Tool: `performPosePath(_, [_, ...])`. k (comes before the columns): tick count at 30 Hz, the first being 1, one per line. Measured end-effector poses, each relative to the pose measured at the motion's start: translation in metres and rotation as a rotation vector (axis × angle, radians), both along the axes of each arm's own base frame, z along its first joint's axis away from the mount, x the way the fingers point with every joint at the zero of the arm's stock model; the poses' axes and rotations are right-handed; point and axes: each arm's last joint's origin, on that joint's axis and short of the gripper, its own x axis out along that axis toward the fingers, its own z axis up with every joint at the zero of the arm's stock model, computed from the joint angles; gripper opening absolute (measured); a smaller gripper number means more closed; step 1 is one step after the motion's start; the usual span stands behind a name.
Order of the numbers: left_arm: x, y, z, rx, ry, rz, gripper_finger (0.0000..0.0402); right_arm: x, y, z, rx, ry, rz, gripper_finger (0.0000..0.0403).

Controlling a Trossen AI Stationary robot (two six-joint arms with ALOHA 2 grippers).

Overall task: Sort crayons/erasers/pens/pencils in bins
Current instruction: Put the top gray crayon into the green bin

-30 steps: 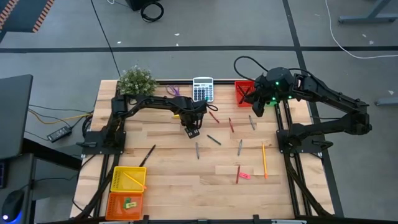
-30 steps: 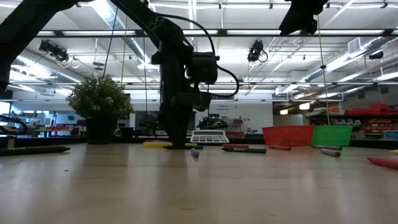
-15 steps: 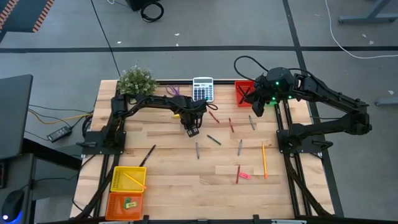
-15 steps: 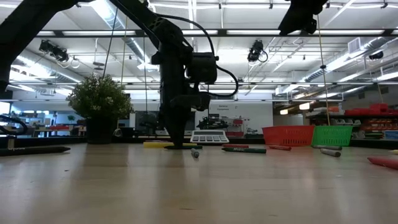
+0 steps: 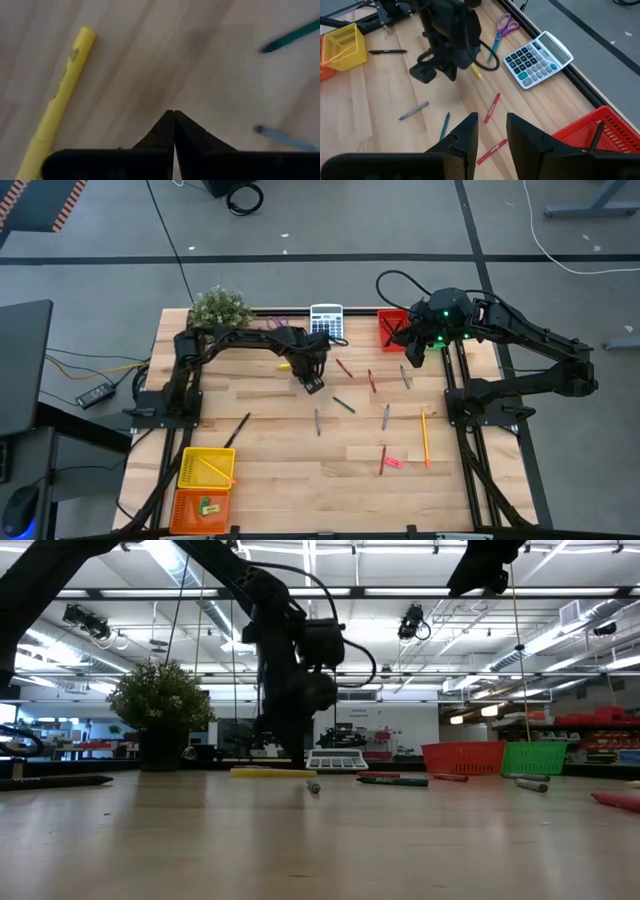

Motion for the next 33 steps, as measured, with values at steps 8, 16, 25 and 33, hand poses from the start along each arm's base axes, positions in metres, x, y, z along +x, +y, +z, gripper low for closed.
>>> performPosePath(8, [-0.004, 0.008, 0.044, -0.017, -0.18, 0.054, 0.0011, 0.0, 0.0, -0.001, 0.017, 0.002, -0.006, 0.0107])
performPosePath(16, [-0.011, 0.012, 0.065, -0.017, -0.231, 0.107, 0.0005, -0.02, 0.012, -0.02, 0.32, 0.236, -0.114, 0.0107])
performPosePath(25, [-0.013, 0.009, 0.074, -0.049, -0.271, 0.078, 0.0019, -0.024, 0.036, -0.035, 0.573, 0.385, -0.071, 0.0107])
performPosePath(33, [-0.015, 0.005, 0.08, -0.111, -0.293, 0.051, 0.0007, -0.005, 0.045, -0.045, 0.548, 0.469, -0.245, 0.0107])
